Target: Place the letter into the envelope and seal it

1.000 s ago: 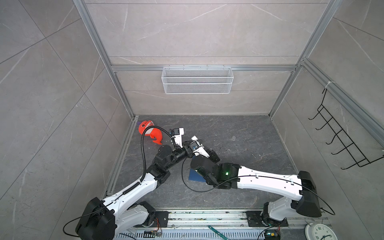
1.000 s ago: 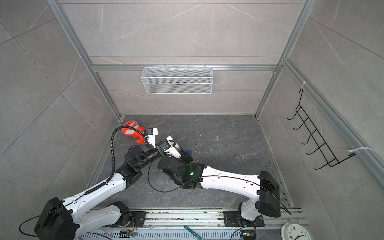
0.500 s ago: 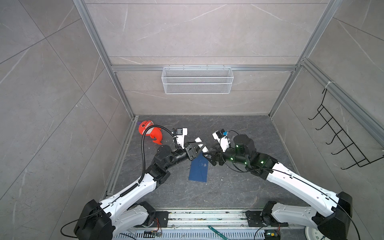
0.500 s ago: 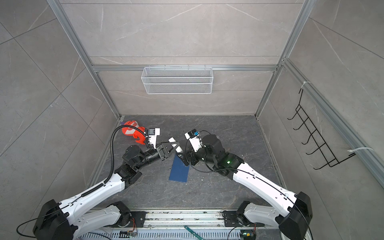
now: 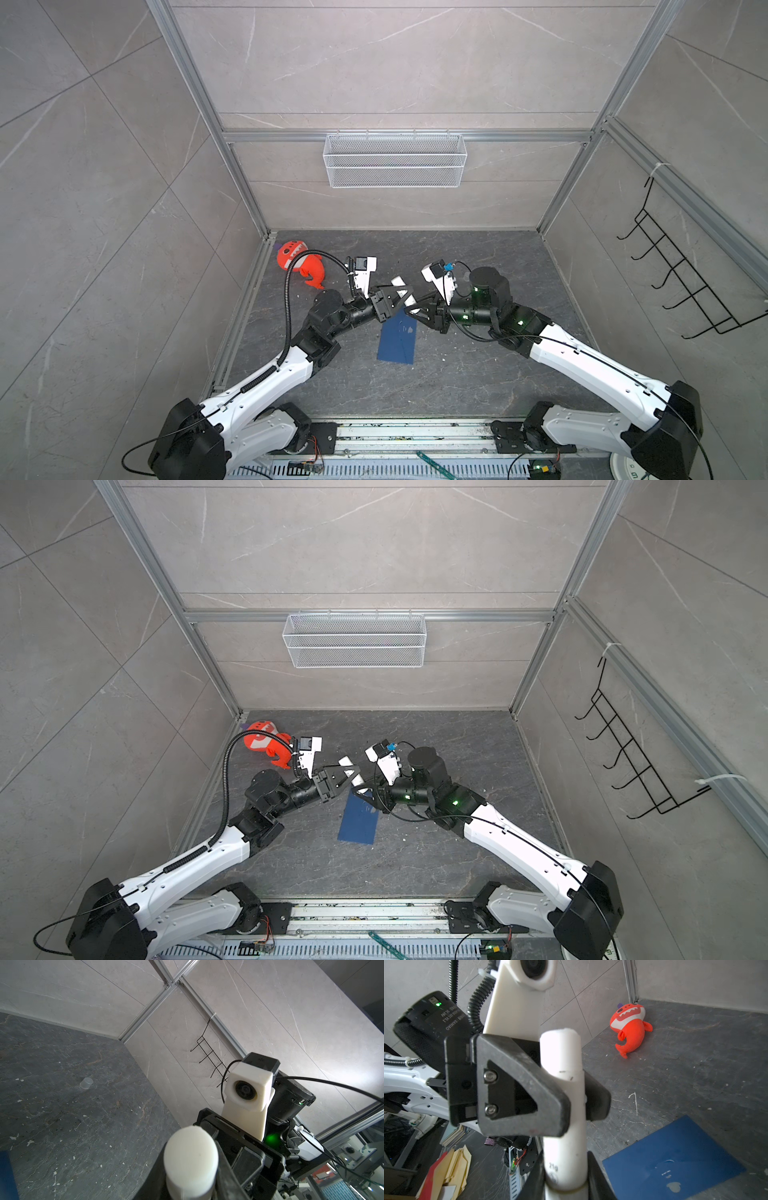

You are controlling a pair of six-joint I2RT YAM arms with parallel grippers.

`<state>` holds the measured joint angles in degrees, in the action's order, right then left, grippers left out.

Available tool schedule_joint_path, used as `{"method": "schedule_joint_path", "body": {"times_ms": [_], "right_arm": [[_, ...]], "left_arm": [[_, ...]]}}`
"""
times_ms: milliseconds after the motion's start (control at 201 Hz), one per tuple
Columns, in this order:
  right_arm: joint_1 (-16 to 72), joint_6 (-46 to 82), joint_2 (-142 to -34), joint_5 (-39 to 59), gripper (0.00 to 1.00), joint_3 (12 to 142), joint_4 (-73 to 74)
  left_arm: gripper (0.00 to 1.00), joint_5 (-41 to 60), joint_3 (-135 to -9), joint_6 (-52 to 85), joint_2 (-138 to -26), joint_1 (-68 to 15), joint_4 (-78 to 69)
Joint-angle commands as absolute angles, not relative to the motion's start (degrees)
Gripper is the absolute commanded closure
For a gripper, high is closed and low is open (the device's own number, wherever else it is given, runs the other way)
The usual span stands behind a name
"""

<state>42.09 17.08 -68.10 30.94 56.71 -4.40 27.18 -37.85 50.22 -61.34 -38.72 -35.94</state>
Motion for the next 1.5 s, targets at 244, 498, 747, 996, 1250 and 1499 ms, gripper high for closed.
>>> {"method": "schedule_joint_path", "body": {"times_ms": [244, 498, 747, 996, 1250, 1499], "right_arm": [[44.06, 16.37, -69.90, 10.58, 1.00, 62.71, -13.65], [65.48, 5.76, -80.31, -58.20, 1.00, 72.56, -21.15], [68.82, 6.21, -91.81, -74.85, 1.00, 80.32, -28.56], [64.91, 5.62, -77.06, -37.27, 0.55, 67.09, -15.48], [50.88, 12.48, -65.99, 5.13, 0.30, 58.30, -8.55], [48.46, 13.18, -67.13, 14.49, 0.52, 58.71, -7.61]], "left_arm": [[1.00, 26.76, -39.24, 48.45, -61.00, -38.66, -36.99], [1.00, 25.97, -39.13, 48.15, -61.52, -38.63, -36.19], [1.00, 25.59, -38.80, 48.08, -61.54, -38.60, -36.21], [1.00, 25.71, -38.89, 47.64, -60.65, -38.69, -36.11], [1.00, 26.25, -39.55, 47.19, -59.92, -38.62, -35.42], [1.00, 26.54, -39.66, 47.64, -60.23, -38.67, -35.88]]}}
